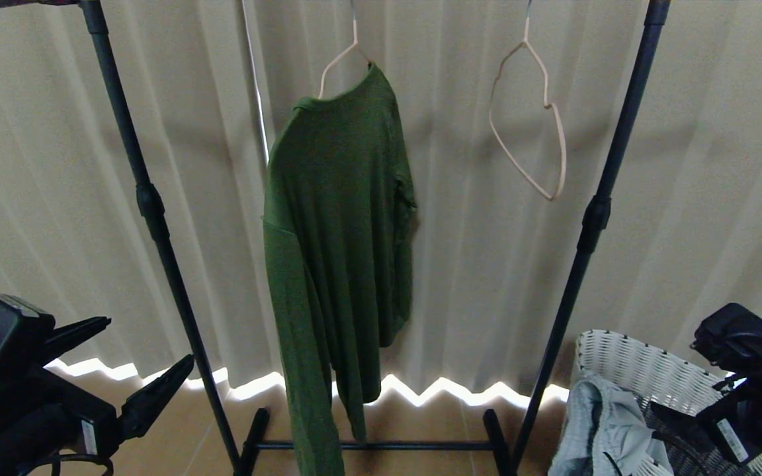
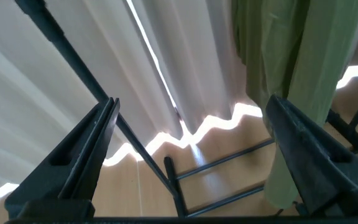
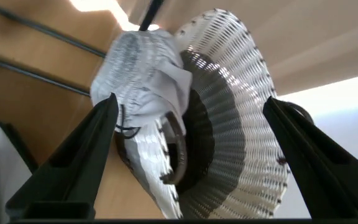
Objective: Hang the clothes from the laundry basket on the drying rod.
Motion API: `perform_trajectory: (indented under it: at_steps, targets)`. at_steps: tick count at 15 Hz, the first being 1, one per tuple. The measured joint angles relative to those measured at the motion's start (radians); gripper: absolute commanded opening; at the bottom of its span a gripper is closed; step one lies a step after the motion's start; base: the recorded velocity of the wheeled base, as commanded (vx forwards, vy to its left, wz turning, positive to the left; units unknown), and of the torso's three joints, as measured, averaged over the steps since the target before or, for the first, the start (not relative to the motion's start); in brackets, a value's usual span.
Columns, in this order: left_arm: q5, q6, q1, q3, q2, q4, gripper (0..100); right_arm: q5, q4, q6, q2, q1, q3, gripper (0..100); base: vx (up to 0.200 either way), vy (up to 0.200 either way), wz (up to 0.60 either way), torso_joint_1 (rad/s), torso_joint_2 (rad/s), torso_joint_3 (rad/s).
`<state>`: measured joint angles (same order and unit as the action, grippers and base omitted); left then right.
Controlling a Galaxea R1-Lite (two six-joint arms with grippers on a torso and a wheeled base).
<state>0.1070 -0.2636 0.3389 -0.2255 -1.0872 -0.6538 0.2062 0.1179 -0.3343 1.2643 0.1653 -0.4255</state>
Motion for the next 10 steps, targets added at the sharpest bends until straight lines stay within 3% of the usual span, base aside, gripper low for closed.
perform_trajectory:
  at_steps: [6, 10]
  targets:
    - [0.0, -0.001, 0.0, 0.0, 0.001, 0.001, 100, 0.14, 0.195, -0.004, 0.316, 0.093, -0.023, 100, 0.0, 0.0, 0.0, 0.0, 0.0, 0.0]
    - [-0.001, 0.0, 0.0, -0.005, 0.004, 0.0, 100, 0.211, 0.219, -0.033, 0.469, 0.1, -0.096, 100, 0.0, 0.0, 0.0, 0.0, 0.0, 0.0]
